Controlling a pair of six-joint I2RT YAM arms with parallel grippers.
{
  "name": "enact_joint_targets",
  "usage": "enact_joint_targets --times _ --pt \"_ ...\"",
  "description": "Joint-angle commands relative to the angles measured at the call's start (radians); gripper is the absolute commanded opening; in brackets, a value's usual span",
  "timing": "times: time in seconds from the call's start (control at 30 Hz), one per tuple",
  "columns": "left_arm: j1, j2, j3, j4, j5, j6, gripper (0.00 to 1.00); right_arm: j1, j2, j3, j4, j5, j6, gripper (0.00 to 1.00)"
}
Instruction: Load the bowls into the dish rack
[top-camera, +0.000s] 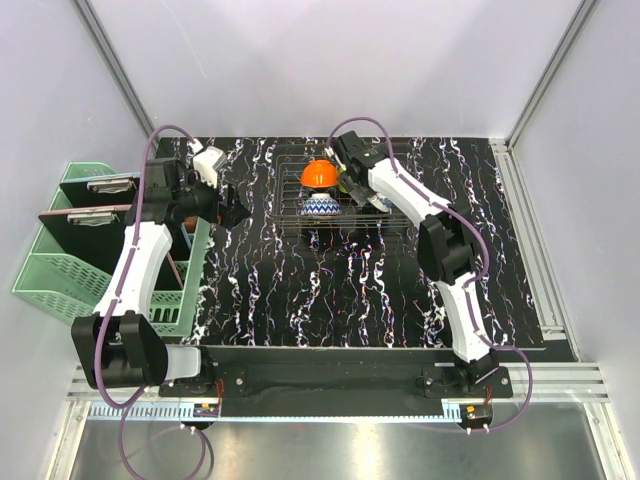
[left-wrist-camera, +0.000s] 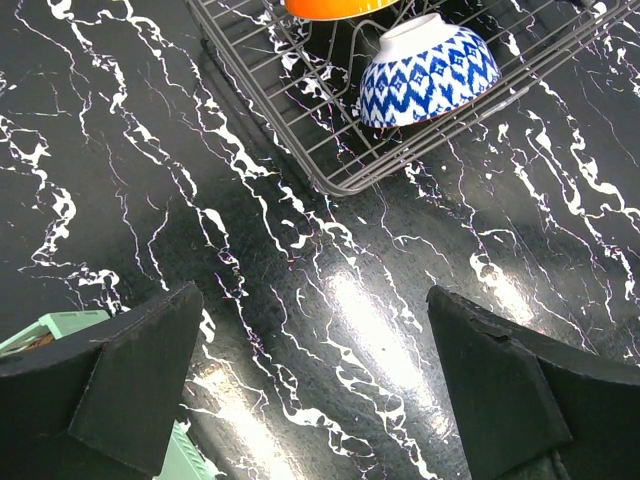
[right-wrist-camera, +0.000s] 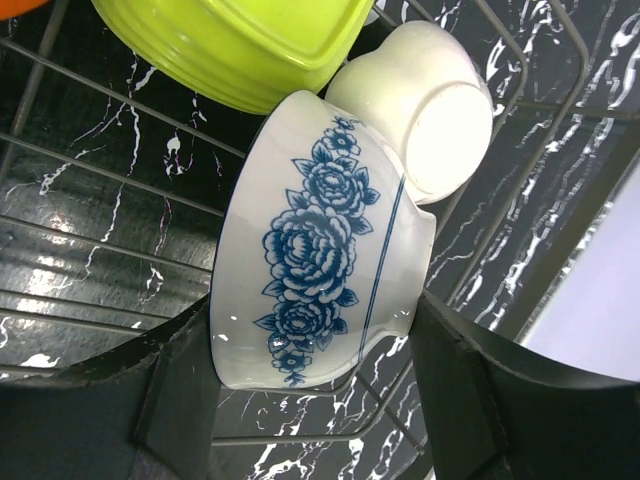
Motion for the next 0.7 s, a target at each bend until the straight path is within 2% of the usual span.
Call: enact_joint_targets --times 0.0,0.3,0.4,0.5,0.53,0.63,0.67 --pt "0.011 -0.053 -0.005 0.021 0.032 0.022 0.99 0.042 0.056 0.032 -0.02 0.089 0.0 0.01" --pt "0.02 -0.073 -0.015 0.019 0.037 0.038 0.99 0.093 0.082 -0.037 0.017 0.222 0.036 0.02" --pt "0.02 -0.07 -0.013 0.019 0.045 0.038 0.99 0.1 0.081 -0.058 0.021 0.225 0.037 0.09" --pt "0.023 -0.067 -0.014 0.021 0.051 0.037 0.99 0.103 0.085 -0.07 0.023 0.212 0.042 0.17" --pt "0.023 -0.068 -0.016 0.019 0.051 0.038 0.99 0.105 0.085 -0.072 0.023 0.205 0.046 0.26" --pt "0.025 -0.071 -0.019 0.021 0.049 0.041 0.99 0.11 0.084 -0.074 0.023 0.184 0.048 0.43" --pt "0.025 -0.073 -0.021 0.019 0.051 0.041 0.99 0.113 0.082 -0.072 0.023 0.173 0.048 0.55"
